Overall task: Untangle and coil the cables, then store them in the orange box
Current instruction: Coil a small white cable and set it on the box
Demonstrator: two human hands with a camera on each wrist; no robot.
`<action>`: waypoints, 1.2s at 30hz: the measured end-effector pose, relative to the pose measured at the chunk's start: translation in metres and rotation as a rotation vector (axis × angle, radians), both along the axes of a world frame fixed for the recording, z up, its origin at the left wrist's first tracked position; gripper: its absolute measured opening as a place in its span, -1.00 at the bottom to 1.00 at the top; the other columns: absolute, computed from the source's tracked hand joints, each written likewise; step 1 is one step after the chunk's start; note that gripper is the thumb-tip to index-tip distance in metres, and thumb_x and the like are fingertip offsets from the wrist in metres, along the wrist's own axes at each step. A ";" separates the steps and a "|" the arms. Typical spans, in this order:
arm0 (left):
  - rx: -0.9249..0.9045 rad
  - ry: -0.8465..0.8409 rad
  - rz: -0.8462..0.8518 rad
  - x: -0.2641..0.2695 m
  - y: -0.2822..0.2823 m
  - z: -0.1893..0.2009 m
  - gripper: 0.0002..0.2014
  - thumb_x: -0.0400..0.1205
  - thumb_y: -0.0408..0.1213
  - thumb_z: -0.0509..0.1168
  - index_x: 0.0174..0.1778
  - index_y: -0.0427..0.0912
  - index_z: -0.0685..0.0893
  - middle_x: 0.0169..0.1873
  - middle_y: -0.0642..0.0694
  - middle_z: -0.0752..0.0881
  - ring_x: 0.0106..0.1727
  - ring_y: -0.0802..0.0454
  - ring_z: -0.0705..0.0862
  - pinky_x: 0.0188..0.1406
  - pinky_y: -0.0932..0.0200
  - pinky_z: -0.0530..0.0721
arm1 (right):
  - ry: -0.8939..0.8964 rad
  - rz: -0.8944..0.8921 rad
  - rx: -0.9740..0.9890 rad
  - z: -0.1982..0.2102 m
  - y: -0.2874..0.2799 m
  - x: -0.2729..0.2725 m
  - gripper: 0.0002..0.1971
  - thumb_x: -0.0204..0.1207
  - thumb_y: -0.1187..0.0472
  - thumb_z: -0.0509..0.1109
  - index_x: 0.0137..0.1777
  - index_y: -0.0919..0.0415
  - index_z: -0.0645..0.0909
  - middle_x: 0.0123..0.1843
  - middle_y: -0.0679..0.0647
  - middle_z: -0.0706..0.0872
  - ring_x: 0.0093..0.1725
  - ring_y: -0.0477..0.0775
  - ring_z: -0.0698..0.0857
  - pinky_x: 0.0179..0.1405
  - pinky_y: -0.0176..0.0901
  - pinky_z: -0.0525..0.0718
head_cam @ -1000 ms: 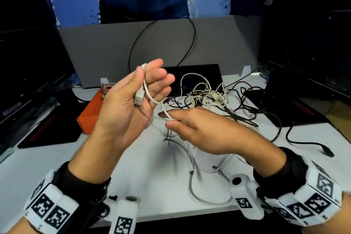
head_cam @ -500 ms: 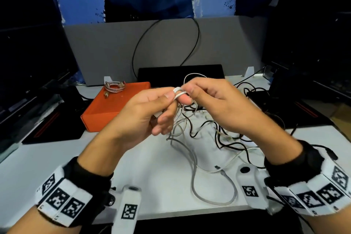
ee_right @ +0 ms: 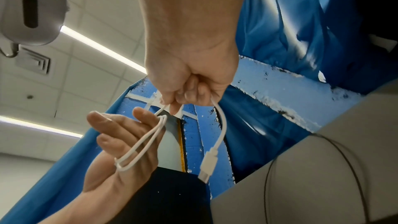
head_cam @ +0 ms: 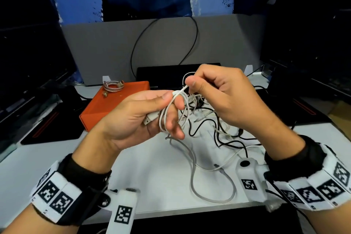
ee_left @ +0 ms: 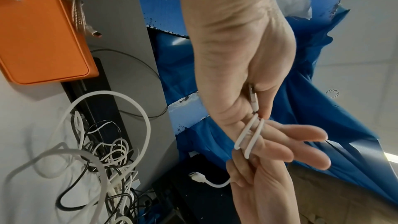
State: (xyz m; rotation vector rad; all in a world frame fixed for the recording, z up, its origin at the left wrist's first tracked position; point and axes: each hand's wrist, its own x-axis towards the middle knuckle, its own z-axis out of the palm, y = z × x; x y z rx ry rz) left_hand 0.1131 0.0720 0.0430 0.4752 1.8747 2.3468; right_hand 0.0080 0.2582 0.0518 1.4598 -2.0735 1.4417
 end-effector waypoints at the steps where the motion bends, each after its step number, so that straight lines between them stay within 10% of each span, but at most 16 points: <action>1: -0.003 0.013 0.007 0.000 0.000 0.001 -0.70 0.72 -0.21 0.14 -0.09 -0.19 0.78 -0.51 -0.09 0.68 -0.36 -0.12 0.81 -0.21 0.12 0.75 | 0.000 -0.010 -0.019 0.001 0.000 0.001 -0.71 0.74 0.05 0.39 -0.20 0.14 0.69 -0.40 0.04 0.61 -0.37 0.09 0.55 -0.36 -0.14 0.49; 5: 0.099 0.035 0.114 0.000 0.006 0.004 -0.69 0.76 -0.26 0.09 -0.02 -0.26 0.75 -0.55 -0.02 0.59 -0.42 0.01 0.74 -0.28 0.22 0.72 | -0.078 0.011 0.002 -0.009 -0.009 -0.005 -0.73 0.80 0.04 0.30 -0.18 -0.07 0.65 -0.45 -0.09 0.55 -0.47 -0.14 0.49 -0.44 -0.30 0.42; 8: 0.173 0.081 0.251 0.000 0.008 0.008 -0.61 0.74 -0.24 0.09 0.27 -0.45 0.66 -0.56 0.05 0.58 -0.33 0.05 0.78 -0.08 0.21 0.78 | -0.173 0.069 0.237 -0.022 -0.014 -0.013 -0.70 0.84 0.00 0.20 -0.13 -0.27 0.62 -0.41 -0.08 0.49 -0.55 -0.11 0.48 -0.61 0.05 0.63; 12: 0.076 0.235 0.489 -0.007 0.006 0.004 -0.59 0.76 -0.16 0.12 0.25 -0.37 0.74 -0.19 0.07 0.84 0.10 0.00 0.85 0.32 0.12 0.70 | -0.243 0.197 0.448 -0.029 -0.016 0.000 -0.74 0.86 0.11 0.16 -0.07 0.04 0.55 -0.37 0.01 0.52 -0.56 -0.12 0.50 -0.53 0.07 0.75; 14: -0.135 0.353 0.622 -0.008 0.011 -0.002 -0.65 0.80 -0.17 0.13 0.09 -0.01 0.87 0.03 -0.06 0.87 0.24 -0.06 0.81 0.28 0.08 0.72 | -0.208 0.220 0.483 -0.027 -0.018 0.009 -0.70 0.86 0.12 0.17 -0.15 0.13 0.49 -0.37 0.01 0.57 -0.53 -0.13 0.51 -0.47 0.08 0.73; 17: -0.706 0.523 0.773 -0.010 0.016 -0.014 -0.73 0.88 -0.19 0.09 0.25 0.02 0.72 0.09 -0.07 0.86 0.08 0.09 0.82 -0.09 0.13 0.79 | -0.072 0.112 0.546 -0.019 -0.016 0.016 -0.69 0.81 0.08 0.22 -0.17 0.15 0.55 -0.34 0.08 0.67 -0.42 -0.01 0.59 -0.29 0.19 0.72; 22: -1.281 0.498 0.749 -0.009 0.012 -0.018 -0.63 0.82 0.02 -0.02 -0.16 -0.06 0.53 -0.39 -0.03 0.70 -0.37 -0.03 0.67 -0.33 -0.18 0.61 | -0.005 -0.059 0.438 -0.013 -0.007 0.015 -0.71 0.63 0.02 0.45 -0.31 0.10 0.61 -0.40 0.01 0.69 -0.39 -0.06 0.61 -0.35 -0.01 0.62; 27: -0.619 0.124 0.459 -0.005 0.006 -0.002 -0.62 0.85 -0.19 0.11 -0.30 -0.19 0.53 -0.55 0.02 0.37 -0.46 0.04 0.28 -0.36 -0.01 0.21 | -0.059 0.018 0.230 -0.006 -0.003 0.015 -0.76 0.55 -0.08 0.57 -0.11 0.02 0.61 -0.31 0.03 0.68 -0.38 -0.04 0.56 -0.36 -0.13 0.53; 32: 0.035 0.009 0.367 -0.004 0.010 0.006 -0.67 0.81 -0.20 0.08 -0.24 -0.15 0.57 -0.55 0.07 0.24 -0.63 0.16 0.18 -0.37 0.22 0.49 | -0.388 0.052 0.057 -0.015 -0.011 0.004 -0.55 0.61 -0.35 0.27 0.11 0.04 0.62 -0.10 0.00 0.74 -0.31 0.18 0.68 -0.30 0.12 0.70; 36: 0.356 -0.051 0.279 -0.009 0.017 0.004 -0.67 0.82 -0.16 0.04 -0.24 -0.10 0.51 -0.56 0.08 0.29 -0.66 0.20 0.27 -0.34 0.28 0.60 | -0.551 0.156 0.063 -0.029 -0.023 0.008 -0.62 0.82 -0.05 0.22 -0.04 0.19 0.69 -0.33 -0.05 0.67 -0.37 0.08 0.64 -0.38 0.03 0.67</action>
